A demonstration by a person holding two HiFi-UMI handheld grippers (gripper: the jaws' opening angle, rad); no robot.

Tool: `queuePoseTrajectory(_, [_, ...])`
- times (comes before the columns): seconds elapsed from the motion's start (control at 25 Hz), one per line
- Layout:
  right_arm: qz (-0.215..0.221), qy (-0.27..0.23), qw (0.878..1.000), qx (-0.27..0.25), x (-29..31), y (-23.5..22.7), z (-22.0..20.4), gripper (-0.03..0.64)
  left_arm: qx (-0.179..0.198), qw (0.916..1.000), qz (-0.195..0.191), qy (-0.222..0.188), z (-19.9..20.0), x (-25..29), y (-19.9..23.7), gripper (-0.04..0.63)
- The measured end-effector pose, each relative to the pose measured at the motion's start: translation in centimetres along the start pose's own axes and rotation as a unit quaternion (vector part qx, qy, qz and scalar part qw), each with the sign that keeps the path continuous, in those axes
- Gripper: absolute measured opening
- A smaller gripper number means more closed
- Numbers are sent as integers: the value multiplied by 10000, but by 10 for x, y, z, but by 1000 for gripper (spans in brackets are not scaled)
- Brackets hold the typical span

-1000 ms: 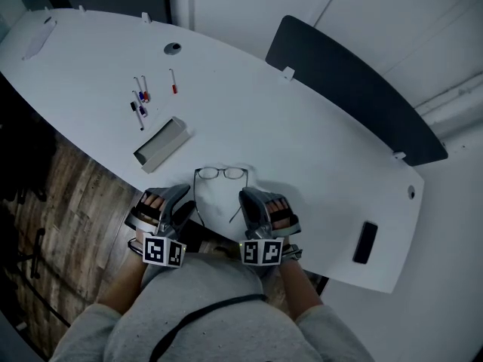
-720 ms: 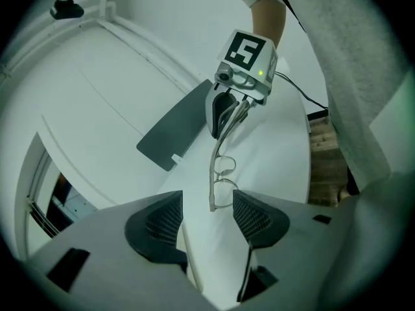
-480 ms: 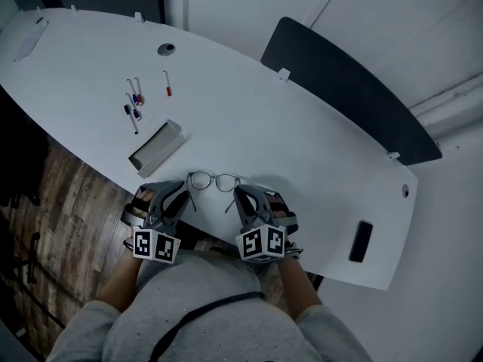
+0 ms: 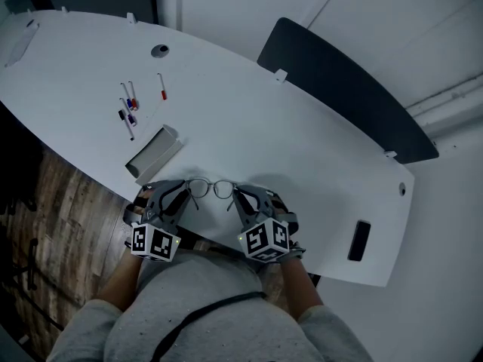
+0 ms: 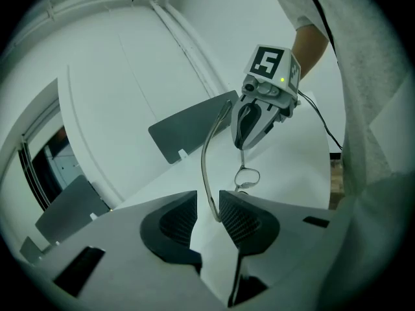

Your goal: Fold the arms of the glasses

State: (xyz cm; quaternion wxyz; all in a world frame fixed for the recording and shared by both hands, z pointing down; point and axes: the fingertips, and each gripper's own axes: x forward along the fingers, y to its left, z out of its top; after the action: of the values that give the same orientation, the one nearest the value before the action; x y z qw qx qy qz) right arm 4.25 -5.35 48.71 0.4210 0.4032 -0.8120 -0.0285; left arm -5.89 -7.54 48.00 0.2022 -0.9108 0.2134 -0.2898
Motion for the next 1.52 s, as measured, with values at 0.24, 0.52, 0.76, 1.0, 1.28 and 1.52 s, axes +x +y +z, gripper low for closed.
queuePoseTrajectory(0.24, [8,-23,9999,140,6,-5,4,37,-265,9995,-143,-38,-3,4,5,84])
queuePoseTrajectory(0.52, [14,-171,9983,550,11,-11,7,37,-580,9979,-284,-66,-6,7,6,54])
queuePoseTrajectory(0.76, [132,-376,9917,1225,11,-15,8,50,-795,9963,-323,-71,-9,8,7,51])
queuePoseTrajectory(1.0, [185,-405,9893,1386,12,-14,5,121,-914,9953,-312,-53,-11,10,9,48])
queuePoseTrajectory(1.28, [-210,-747,9880,1333,5,-18,16,37,-899,9955,-308,-23,-13,9,8,48])
queuePoseTrajectory(1.52, [-212,-704,9885,1323,10,-19,21,34,-948,9952,-250,3,-17,8,14,46])
